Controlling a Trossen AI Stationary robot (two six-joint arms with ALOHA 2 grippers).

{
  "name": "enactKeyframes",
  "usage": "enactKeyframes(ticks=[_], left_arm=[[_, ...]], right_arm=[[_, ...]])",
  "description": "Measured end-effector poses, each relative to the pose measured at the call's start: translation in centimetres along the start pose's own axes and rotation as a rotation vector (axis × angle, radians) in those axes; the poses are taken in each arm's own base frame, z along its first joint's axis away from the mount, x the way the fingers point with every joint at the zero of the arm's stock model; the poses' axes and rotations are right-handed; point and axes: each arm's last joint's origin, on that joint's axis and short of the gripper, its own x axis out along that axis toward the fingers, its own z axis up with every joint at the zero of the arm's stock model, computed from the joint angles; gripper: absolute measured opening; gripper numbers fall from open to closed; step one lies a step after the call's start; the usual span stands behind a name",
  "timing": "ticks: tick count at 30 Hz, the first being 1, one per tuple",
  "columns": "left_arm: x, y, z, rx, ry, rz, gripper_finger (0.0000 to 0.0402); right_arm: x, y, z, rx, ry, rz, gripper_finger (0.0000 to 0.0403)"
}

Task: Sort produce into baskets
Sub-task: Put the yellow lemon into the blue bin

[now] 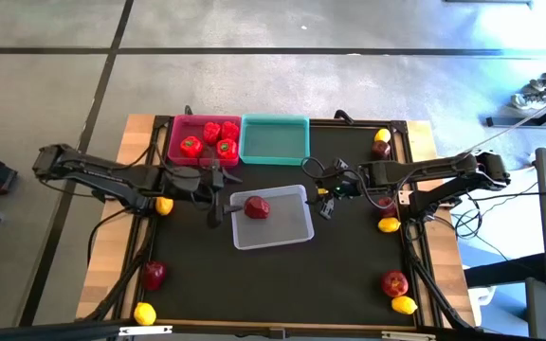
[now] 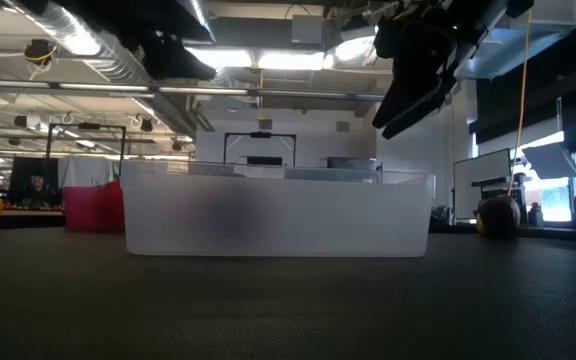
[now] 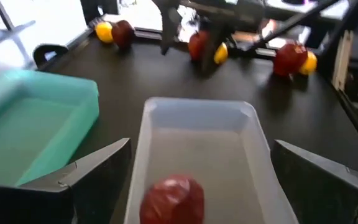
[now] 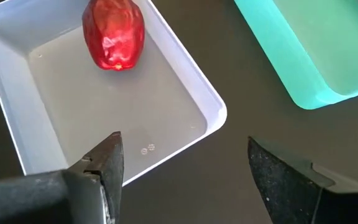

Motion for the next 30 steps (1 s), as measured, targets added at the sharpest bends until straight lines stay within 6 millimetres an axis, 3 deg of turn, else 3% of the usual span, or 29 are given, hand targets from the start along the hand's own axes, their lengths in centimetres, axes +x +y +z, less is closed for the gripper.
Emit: enactKeyframes(ticks=[9,16,23,30], left_arm=[[-3.1,-2.1,2.4,-0.073,0.261,0.011,0.0378],[-4.7,-1.7,0.8,-0.229,0.493,0.156,0.0379],[-4.2,0.4,-1.3,-0.398,0.713,0.478,0.0379],[-2.4,2.7,-2.9,-0.452,0.935,0.736,0.0379]], right_arm=[[0.0,0.1,0.0,-0.002,0.007,0.019,0.0266],[0.0,0.1,0.0,-0.021,0.008,0.019,0.0266],[0.0,0.1,0.0,-0.04,0.008,0.019,0.0266],[0.0,0.1,0.0,-0.049,0.007,0.019,0.0266]])
